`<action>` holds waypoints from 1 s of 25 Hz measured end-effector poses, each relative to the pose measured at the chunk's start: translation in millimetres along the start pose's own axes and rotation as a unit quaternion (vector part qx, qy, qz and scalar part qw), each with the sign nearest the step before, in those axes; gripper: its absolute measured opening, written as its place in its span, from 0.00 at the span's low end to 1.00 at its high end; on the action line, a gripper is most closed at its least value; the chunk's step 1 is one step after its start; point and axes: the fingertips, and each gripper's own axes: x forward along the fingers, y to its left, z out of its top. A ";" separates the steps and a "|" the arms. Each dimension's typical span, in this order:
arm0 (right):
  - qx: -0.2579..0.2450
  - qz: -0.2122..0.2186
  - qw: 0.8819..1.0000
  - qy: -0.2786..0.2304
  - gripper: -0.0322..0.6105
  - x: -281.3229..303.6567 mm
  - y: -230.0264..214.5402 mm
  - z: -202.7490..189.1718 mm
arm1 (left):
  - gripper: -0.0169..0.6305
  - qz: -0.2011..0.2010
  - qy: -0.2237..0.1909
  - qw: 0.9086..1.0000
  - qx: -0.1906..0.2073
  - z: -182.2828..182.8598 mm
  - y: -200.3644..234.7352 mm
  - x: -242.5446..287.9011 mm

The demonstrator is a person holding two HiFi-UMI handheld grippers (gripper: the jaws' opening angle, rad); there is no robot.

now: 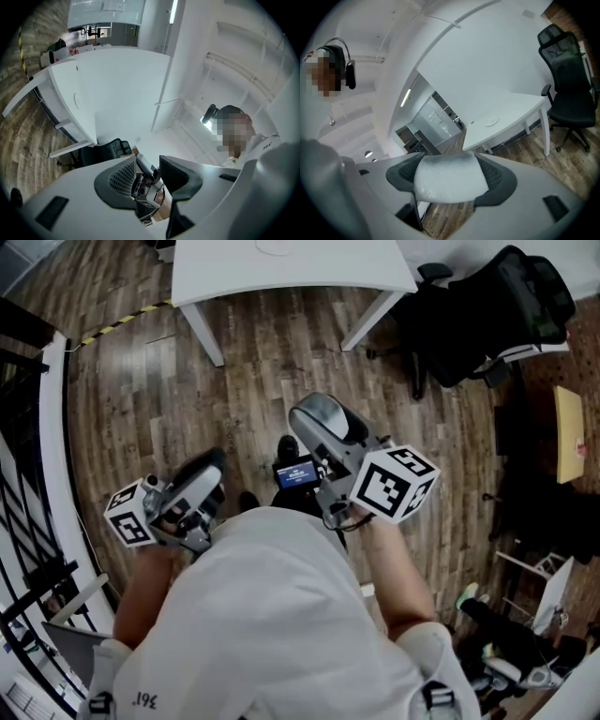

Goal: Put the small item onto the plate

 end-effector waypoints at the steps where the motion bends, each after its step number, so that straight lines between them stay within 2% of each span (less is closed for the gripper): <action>1: -0.004 0.007 1.000 0.001 0.54 8.3 -3.6 9.9 | 0.24 0.002 0.000 1.000 0.003 5.2 5.6 8.8; 10: -0.008 0.038 0.999 0.025 0.54 49.9 -61.0 85.4 | 0.24 0.013 -0.016 1.000 0.014 43.5 47.7 97.5; 18: 0.004 0.061 0.997 0.050 0.54 74.2 -104.1 119.9 | 0.24 0.037 -0.036 0.998 0.023 64.9 76.6 145.5; 25: 0.017 0.068 0.996 0.054 0.54 92.9 -121.2 129.7 | 0.24 0.055 -0.044 0.997 0.027 81.2 94.4 154.9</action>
